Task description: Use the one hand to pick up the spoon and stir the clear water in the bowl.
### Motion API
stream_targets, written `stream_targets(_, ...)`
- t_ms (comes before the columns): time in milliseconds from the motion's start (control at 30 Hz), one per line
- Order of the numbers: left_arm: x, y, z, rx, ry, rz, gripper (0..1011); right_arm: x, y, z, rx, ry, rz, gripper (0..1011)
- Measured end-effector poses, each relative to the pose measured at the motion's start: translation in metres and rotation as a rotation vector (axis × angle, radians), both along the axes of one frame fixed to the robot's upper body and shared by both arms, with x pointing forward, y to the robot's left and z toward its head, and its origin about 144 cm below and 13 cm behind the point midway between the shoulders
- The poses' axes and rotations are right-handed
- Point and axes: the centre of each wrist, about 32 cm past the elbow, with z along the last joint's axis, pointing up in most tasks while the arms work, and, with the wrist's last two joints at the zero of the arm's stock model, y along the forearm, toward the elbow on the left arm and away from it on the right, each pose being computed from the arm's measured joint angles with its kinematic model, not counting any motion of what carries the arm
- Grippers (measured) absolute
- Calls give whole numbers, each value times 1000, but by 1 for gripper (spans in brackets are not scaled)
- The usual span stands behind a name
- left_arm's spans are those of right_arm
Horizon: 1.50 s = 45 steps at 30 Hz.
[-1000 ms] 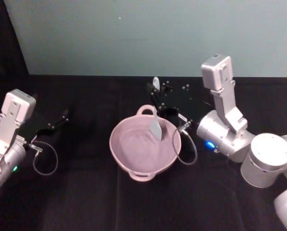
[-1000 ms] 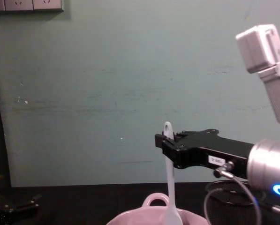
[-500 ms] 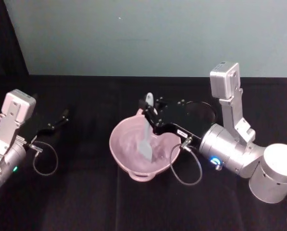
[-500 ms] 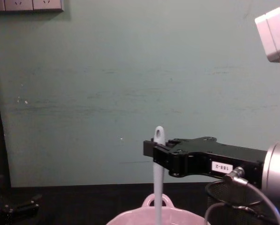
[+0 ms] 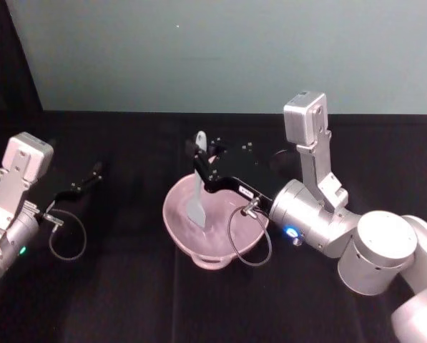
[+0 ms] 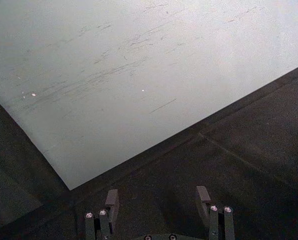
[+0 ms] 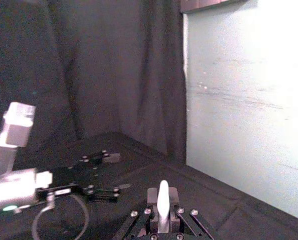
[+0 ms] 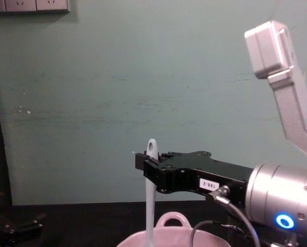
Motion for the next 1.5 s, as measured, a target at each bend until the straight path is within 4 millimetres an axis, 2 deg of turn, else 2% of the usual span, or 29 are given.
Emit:
stream_targets(233,0,0,0,0,0,0,1011,13,3,-6,-5,-33,-58,127)
stream_targets(533,0,0,0,0,0,0,1011,22,-6,-10,-29,-84,-152,126)
stream_targets(800,0,0,0,0,0,0,1011,15,-23,-2,-66,-72,-167,127)
stream_targets(1033,0,0,0,0,0,0,1011,-1,-34,5,-48,1,-97,127)
stream_targets(1200,0,0,0,0,0,0,1011,-10,-33,10,-14,20,-50,127)
stream_targets(1500,0,0,0,0,0,0,1011,-9,-17,9,-2,47,6,127)
